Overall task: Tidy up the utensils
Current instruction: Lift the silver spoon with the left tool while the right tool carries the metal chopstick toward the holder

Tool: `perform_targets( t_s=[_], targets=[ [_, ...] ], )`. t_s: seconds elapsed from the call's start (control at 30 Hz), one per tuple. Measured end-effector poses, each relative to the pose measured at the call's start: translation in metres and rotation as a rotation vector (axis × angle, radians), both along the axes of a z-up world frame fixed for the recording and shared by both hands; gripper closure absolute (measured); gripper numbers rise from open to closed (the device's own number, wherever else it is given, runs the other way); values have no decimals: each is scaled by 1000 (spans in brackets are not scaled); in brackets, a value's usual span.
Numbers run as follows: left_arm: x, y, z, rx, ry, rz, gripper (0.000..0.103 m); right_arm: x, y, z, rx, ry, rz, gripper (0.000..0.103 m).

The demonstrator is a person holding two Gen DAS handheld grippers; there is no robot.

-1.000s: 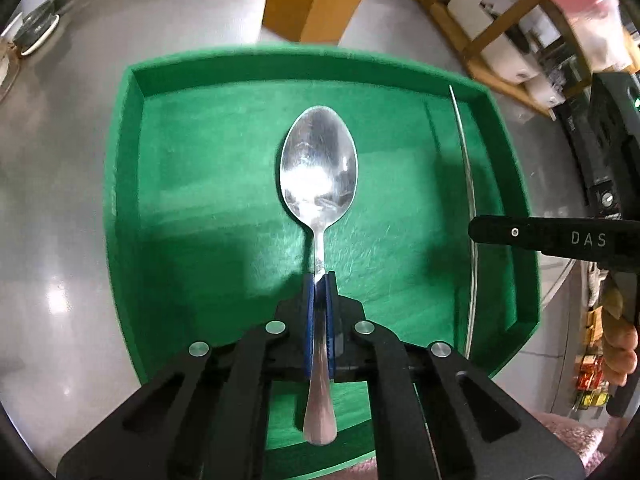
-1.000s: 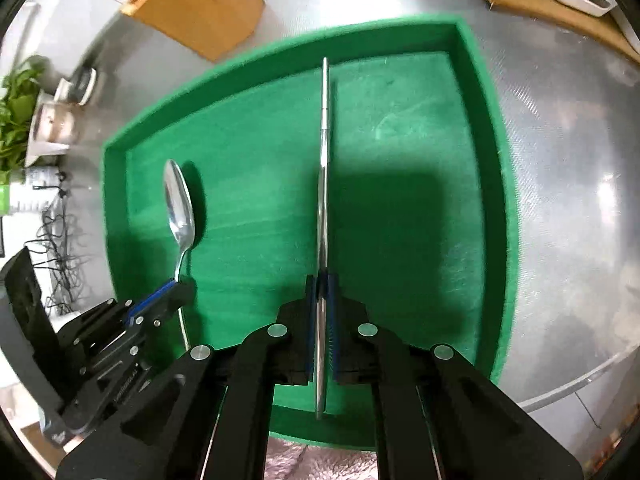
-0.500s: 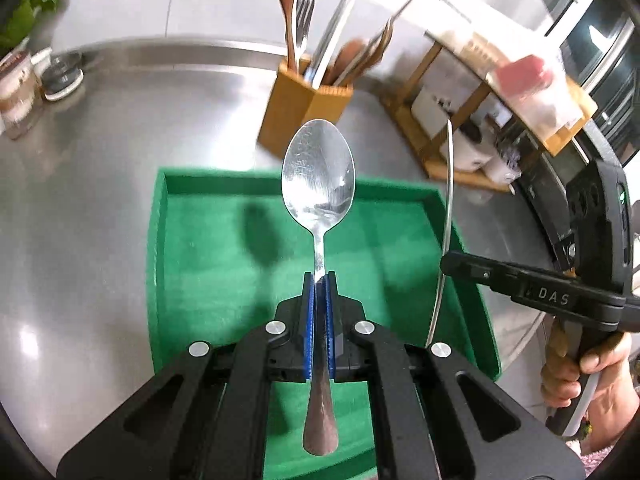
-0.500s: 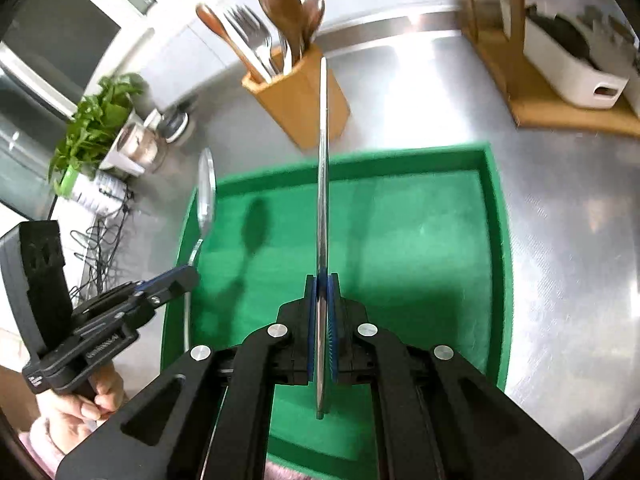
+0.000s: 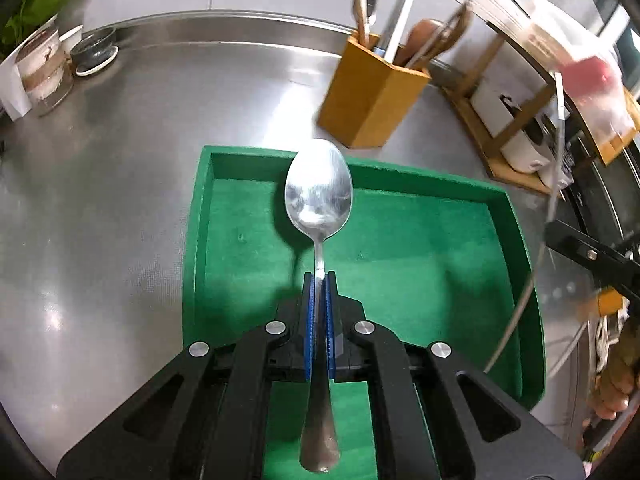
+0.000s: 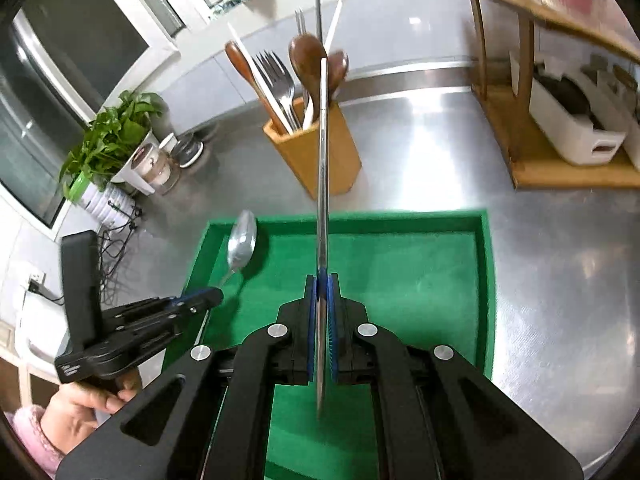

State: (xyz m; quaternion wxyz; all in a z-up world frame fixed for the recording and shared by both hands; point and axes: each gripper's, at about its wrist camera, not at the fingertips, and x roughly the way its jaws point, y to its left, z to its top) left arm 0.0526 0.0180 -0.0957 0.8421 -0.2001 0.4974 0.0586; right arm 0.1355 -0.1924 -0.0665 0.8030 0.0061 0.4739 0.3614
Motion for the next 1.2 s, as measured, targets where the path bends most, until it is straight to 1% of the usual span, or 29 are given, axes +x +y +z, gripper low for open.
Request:
perform_targets(
  t_s=[0.13,0.33,0.37,0.4,0.47,0.53,0.57,0.6,0.67,0.77,0.83,0.87,0.9,1.0,1.03,1.1,1.2],
  targets=[
    [14,3,-2,3,-2,7,99,5,5,-2,-7,13,4,98],
    [32,2,-11,14,71,-10,99,7,10,-5,8,36,25,98],
    [35,2,-10,17,86,-14,99,8,10,-5,13,41,27,98],
    [40,2,-10,20,119,-30,99,10,10,-5,18,46,29,98],
    [47,5,-11,6,171,-44,98,12,10,-4,23,51,30,98],
    [59,9,-20,-26,265,-58,97,14,9,-5,31,58,32,98],
    [62,10,-23,-26,284,-62,96,14,9,-4,35,60,31,98],
    [65,9,-26,-17,294,-71,97,14,9,-4,40,58,32,98],
    [67,8,-26,4,290,-75,99,15,8,-2,38,47,33,98],
    [64,5,-24,-11,260,-96,99,18,5,-1,38,43,26,98],
    [58,3,-20,-10,210,-105,99,20,3,2,39,35,21,98],
    [53,2,-13,13,169,-110,99,20,3,3,40,29,22,98],
    [51,2,-7,17,137,-112,99,21,4,5,42,15,25,98],
    [41,5,17,-3,27,-99,99,25,6,14,56,-28,27,98],
    [37,8,26,-8,-22,-91,99,27,7,17,67,-42,26,98],
    [34,15,45,-31,-124,-74,99,33,10,27,103,-83,18,98],
    [37,25,67,-38,-233,-49,99,45,15,44,166,-146,-3,98]
  ],
)
